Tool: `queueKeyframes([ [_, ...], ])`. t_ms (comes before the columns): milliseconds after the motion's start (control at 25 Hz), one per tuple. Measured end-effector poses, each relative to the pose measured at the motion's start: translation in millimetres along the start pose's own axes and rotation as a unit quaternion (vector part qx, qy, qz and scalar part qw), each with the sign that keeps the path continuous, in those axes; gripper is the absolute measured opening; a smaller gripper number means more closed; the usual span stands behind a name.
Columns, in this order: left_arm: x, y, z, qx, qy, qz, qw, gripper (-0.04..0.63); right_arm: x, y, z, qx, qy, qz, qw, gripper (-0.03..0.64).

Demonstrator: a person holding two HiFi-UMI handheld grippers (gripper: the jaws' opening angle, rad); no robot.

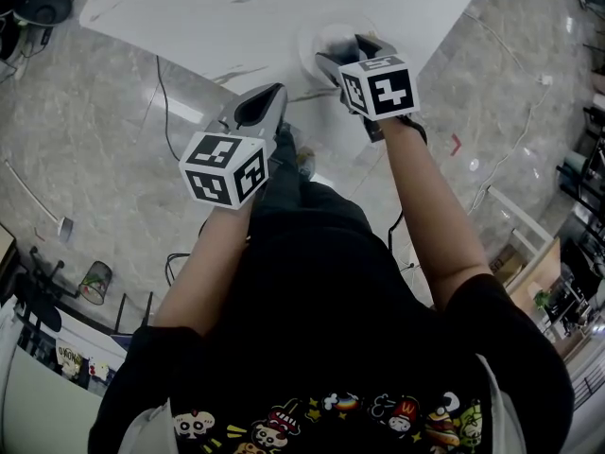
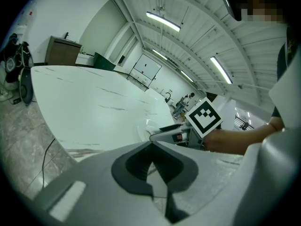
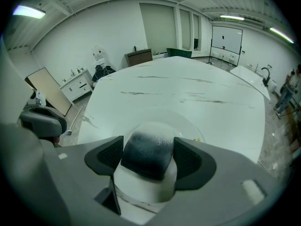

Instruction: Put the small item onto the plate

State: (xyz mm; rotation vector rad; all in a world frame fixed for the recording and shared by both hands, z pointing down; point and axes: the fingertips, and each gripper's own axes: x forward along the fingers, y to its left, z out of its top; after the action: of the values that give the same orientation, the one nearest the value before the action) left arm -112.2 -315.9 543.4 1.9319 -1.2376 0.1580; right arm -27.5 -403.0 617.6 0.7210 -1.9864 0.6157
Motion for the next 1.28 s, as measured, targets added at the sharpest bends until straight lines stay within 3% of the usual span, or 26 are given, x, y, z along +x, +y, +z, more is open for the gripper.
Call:
queueKeyframes([
  [560,-6.6,5.0,32.1,0.024,-0.008,0.005,0.9997,0.002,-28.3,8.9,13.6,0.043,-0.026,0.009,0.999,0.355],
  [800,0.8,-7.3,57.5,0.065,0.0,-0.015,0.9978,0.002,-79.6,19.2,26.3,0.046,-0.067,0.008,0.997,0.314],
  [1280,-0.4,-62.1,91.3,0.145,-0.008,-0.036,0.9887,0.002,-222.9,6.2,23.1,0.068,-0.178,-0.05,0.98,0.298],
])
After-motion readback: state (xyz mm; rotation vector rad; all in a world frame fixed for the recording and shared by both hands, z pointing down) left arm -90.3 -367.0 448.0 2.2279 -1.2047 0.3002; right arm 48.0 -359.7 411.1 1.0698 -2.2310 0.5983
